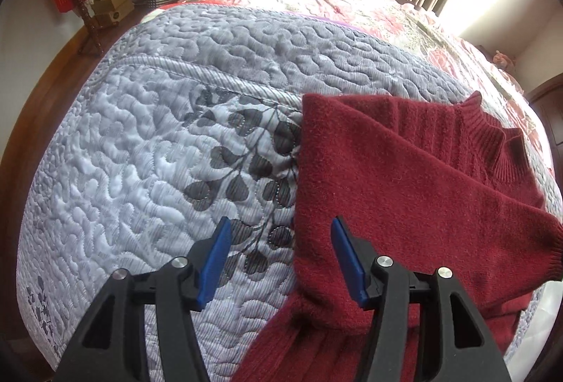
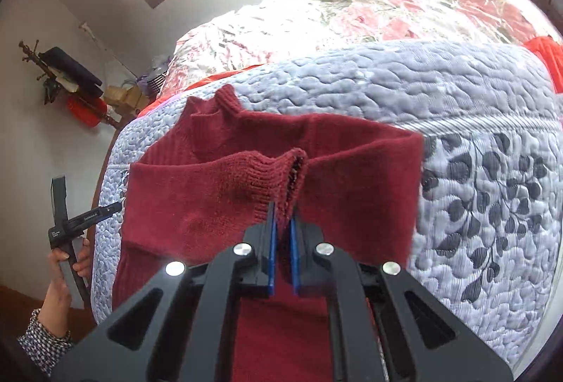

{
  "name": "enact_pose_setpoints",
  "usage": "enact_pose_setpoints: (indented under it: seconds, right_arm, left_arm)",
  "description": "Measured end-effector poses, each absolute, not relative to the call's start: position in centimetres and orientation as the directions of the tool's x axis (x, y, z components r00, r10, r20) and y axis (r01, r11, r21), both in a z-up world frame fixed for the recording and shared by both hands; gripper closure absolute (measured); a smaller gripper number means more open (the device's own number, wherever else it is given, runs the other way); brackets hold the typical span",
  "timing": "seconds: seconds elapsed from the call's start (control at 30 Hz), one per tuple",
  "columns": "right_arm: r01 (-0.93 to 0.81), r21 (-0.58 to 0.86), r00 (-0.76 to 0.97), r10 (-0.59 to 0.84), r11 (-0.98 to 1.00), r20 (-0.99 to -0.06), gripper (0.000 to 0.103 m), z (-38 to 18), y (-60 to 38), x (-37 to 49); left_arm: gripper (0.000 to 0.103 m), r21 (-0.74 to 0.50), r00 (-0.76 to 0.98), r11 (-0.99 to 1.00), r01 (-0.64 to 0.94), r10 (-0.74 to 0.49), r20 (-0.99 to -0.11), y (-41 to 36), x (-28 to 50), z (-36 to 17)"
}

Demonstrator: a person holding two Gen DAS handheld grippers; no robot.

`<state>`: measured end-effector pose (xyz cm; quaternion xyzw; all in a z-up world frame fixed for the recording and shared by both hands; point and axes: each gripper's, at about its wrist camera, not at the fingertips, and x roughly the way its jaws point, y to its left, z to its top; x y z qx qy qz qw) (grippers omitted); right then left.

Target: Fold small clothes

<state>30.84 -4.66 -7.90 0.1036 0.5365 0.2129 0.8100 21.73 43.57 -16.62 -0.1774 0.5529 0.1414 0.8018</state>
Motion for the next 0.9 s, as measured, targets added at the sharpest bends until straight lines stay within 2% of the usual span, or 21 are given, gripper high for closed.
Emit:
enact_pose_setpoints:
  seconds: [0.2,0.27,0.4,0.43,0.67,0.83,0.9]
  right_arm:
    - [-0.191,0.324,0.270,0.367,0.926,-0.890,0.098,-13.3,-5.1,30.0]
    - [-0.159,0.335,0.240,0.365,0.929,-0.899,0.098,-15.2,-4.9,30.1]
    - [-0.158,0.365,0.246,0.394,0.918,-0.885,0.097,-16.0,-4.9,29.7]
    - [-0.165,0.373,0.251,0.405,0.913,-0.879,0.097,-15.7,-4.9,29.7]
    - [-0.196,0.342,0.244,0.383,0.919,-0.891,0.097,-15.8,-4.0,30.4]
    - [-0.176,0.343,0.226,0.377,0.923,-0.898,0.096,-17.4,-3.5,31.2]
    - [-0.181,0.342,0.229,0.378,0.922,-0.897,0.094,-16.9,-3.5,31.1]
  left_arm:
    - [0.044,-0.094,0.294,0.917,-0.388,0.026,-0.956,41.5,24.4,-19.5]
    - [0.049,-0.094,0.295,0.919,-0.383,0.025,-0.955,41.1,24.9,-20.0]
    - [0.083,-0.120,0.320,0.922,-0.367,0.004,-0.947,40.3,25.6,-19.8]
    - [0.087,-0.118,0.324,0.922,-0.368,0.009,-0.946,40.2,25.8,-19.6]
    - [0.091,-0.154,0.356,0.909,-0.387,-0.006,-0.934,41.7,25.2,-19.2]
    - [0.091,-0.113,0.331,0.921,-0.374,0.019,-0.944,41.3,26.0,-20.2]
    - [0.087,-0.103,0.328,0.928,-0.358,0.021,-0.945,40.9,26.1,-19.8]
